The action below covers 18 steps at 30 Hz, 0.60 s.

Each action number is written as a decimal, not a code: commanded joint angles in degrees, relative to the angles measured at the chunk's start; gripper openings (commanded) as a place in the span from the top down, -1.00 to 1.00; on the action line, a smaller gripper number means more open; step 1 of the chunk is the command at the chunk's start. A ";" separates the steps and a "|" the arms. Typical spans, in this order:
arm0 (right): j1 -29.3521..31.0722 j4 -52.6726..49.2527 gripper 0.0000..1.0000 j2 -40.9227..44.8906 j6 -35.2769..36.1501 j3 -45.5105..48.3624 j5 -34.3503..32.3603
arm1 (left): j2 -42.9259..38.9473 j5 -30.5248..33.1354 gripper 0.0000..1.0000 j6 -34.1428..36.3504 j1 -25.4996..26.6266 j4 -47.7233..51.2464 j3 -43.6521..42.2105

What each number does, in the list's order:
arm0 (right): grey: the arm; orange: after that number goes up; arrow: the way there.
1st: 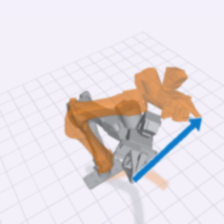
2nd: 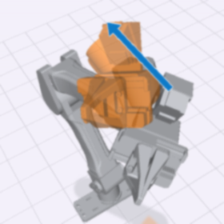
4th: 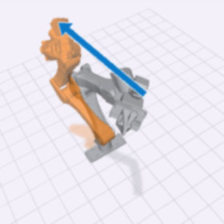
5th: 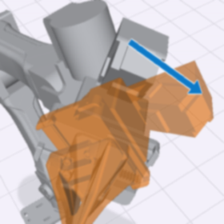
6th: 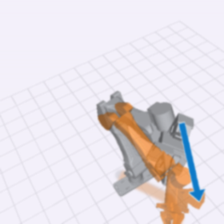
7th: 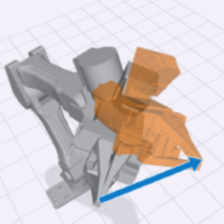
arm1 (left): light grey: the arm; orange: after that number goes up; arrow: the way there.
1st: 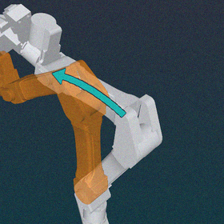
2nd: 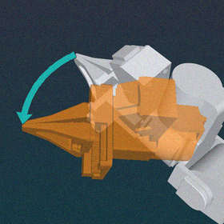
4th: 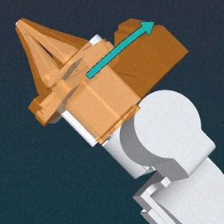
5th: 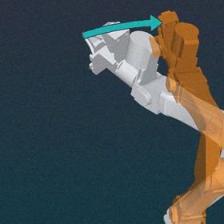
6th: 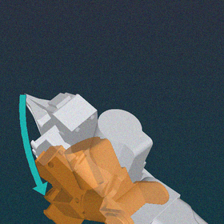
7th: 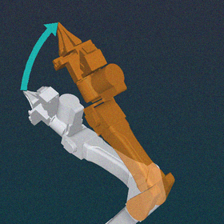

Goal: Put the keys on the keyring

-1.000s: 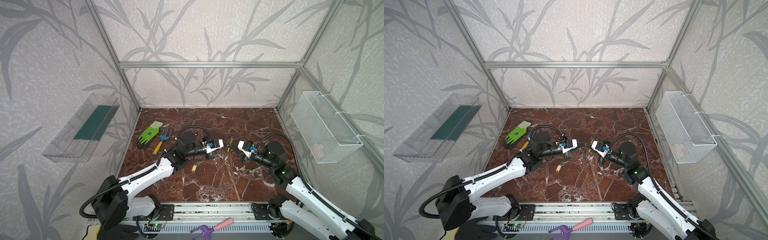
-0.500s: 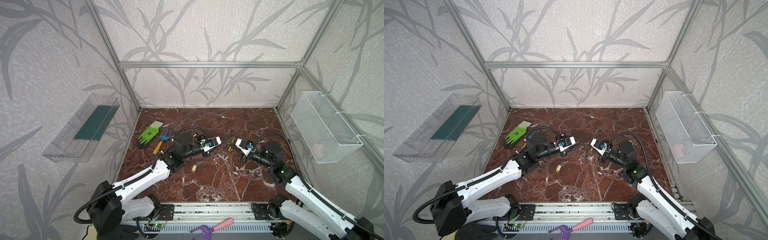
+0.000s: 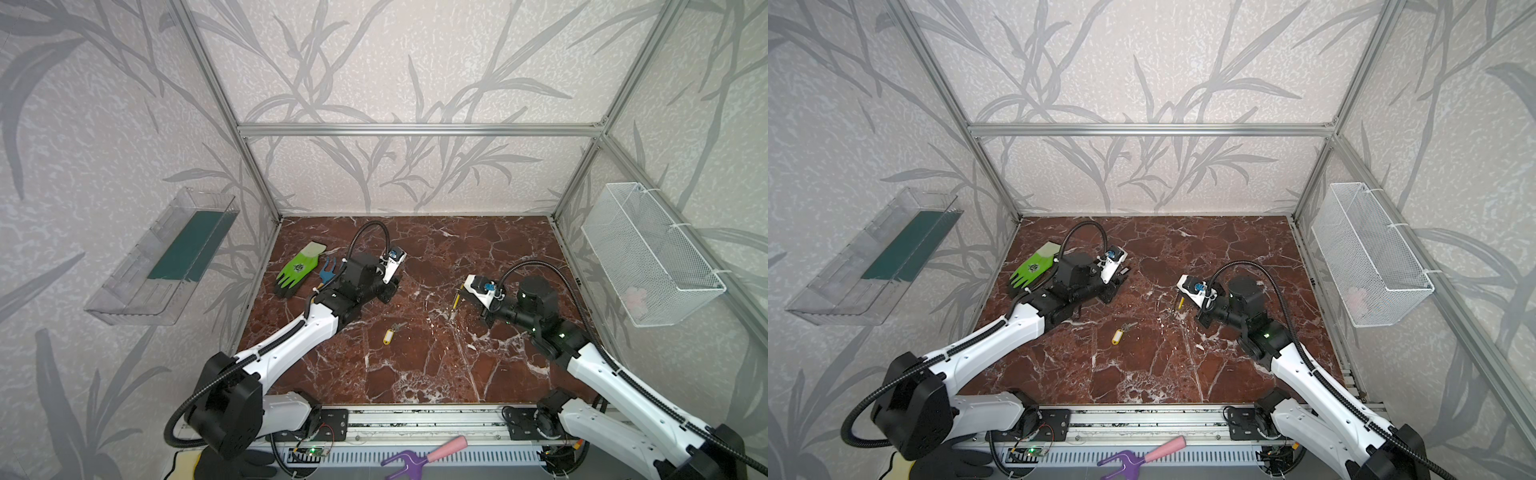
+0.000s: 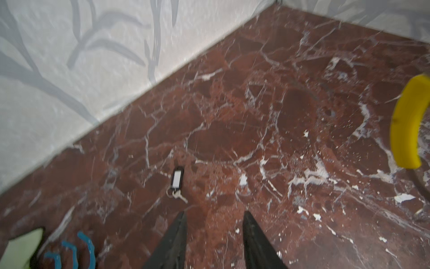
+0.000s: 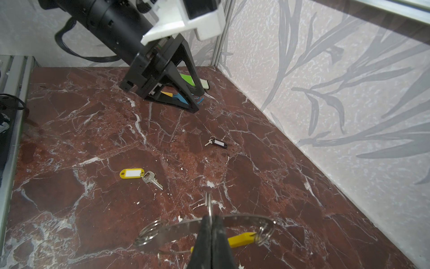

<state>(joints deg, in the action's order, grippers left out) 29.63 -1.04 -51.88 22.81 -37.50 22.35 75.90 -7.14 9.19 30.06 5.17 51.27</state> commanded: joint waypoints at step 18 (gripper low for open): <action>-1.59 -0.19 1.00 -7.10 1.38 -3.91 1.81 | 4.18 -4.10 0.25 12.48 5.83 18.08 -6.08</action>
<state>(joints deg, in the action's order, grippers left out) 28.25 -3.07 -58.96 24.69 -40.51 22.37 81.89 -14.44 15.97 34.46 23.53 47.48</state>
